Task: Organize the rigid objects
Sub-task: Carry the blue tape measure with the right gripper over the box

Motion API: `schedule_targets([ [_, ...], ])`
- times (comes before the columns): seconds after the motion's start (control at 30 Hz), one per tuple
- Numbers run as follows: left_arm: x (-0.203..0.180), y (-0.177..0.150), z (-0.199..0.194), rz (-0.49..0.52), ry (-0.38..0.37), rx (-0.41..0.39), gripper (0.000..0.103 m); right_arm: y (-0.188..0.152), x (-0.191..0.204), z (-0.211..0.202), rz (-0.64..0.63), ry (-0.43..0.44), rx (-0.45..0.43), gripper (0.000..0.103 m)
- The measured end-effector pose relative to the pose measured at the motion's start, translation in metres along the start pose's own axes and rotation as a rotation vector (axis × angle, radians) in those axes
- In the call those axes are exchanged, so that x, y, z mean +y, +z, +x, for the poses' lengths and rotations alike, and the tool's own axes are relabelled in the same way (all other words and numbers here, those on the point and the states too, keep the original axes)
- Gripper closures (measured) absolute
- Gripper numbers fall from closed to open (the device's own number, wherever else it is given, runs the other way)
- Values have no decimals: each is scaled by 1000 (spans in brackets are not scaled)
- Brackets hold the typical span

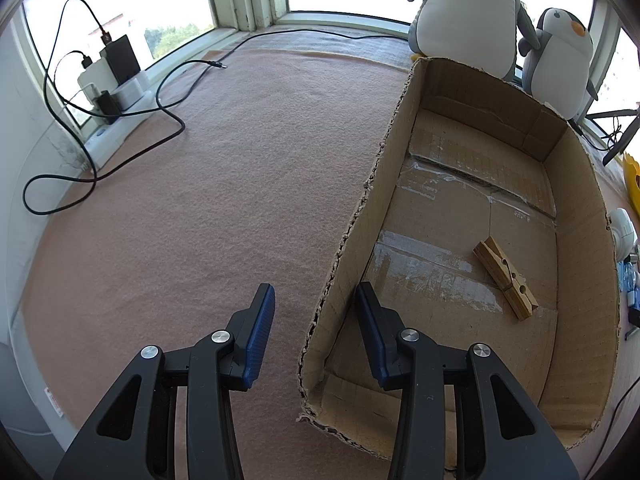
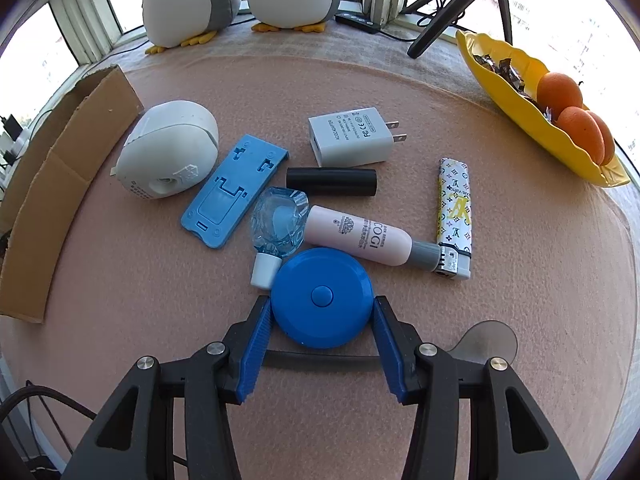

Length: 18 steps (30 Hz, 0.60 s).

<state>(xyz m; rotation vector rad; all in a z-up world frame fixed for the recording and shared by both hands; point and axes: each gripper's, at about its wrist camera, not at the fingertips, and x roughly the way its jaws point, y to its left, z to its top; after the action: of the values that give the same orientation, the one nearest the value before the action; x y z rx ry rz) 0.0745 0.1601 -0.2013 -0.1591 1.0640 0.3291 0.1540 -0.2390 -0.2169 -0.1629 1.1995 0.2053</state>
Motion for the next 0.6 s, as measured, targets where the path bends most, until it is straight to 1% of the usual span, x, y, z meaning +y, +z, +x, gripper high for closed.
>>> schedule_targets([
  [0.27,0,0,0,0,0,0,62,-3,-5,-9,23,13,-18,57],
  [0.47,0,0,0,1,0,0,62,-3,-4,-28,21,20,-52,57],
  [0.6,0,0,0,0,0,0,62,0,6,-46,5,30,-88,58],
])
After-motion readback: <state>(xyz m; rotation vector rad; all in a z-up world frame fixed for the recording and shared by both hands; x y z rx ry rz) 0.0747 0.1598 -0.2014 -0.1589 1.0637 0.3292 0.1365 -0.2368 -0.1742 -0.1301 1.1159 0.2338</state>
